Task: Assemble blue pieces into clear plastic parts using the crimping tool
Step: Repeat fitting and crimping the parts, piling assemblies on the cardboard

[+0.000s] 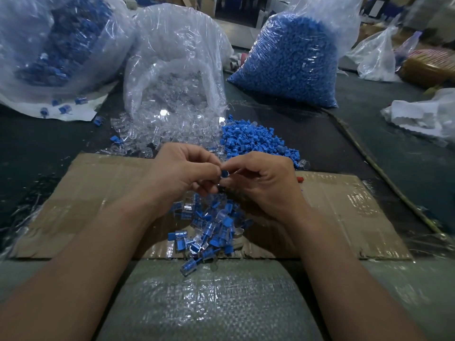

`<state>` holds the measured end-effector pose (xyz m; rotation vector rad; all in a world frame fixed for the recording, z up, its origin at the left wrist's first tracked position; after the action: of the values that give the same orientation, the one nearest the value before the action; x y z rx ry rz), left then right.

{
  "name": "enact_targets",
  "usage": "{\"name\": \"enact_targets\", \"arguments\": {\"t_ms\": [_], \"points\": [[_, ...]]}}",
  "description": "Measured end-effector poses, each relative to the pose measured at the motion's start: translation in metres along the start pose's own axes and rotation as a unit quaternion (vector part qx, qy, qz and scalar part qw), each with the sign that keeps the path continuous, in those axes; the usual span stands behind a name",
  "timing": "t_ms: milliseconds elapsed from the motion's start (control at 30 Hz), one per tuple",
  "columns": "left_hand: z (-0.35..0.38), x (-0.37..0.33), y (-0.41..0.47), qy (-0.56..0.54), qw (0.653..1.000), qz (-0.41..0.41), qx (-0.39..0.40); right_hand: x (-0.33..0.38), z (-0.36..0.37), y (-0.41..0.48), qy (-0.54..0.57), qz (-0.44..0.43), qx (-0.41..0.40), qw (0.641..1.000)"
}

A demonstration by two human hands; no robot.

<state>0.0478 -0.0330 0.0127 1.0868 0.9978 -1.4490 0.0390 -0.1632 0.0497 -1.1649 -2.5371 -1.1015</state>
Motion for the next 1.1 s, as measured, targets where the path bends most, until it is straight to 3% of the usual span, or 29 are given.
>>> {"name": "enact_targets", "arguments": {"t_ms": [267, 1100], "points": [[0.0025, 0.0000, 0.0002, -0.015, 1.000, 0.006, 0.009, -0.0001, -0.0023, 0.0002, -0.001, 0.001, -0.029, 1.000], [0.0047, -0.0019, -0.0027, -0.056, 0.998, -0.008, 0.033, -0.0023, -0.0005, -0.0008, 0.058, 0.026, -0.016, 0.998]]}}
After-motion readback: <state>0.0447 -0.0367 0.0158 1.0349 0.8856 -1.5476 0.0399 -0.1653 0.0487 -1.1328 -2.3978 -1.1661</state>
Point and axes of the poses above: each hand's wrist, its own y-axis towards the middle knuckle, its own z-axis out of the palm, x = y × z, the point moved 7 cm from there along y, towards the middle knuckle, and after that the axes turned 15 degrees about -y, right-handed, at the moved point
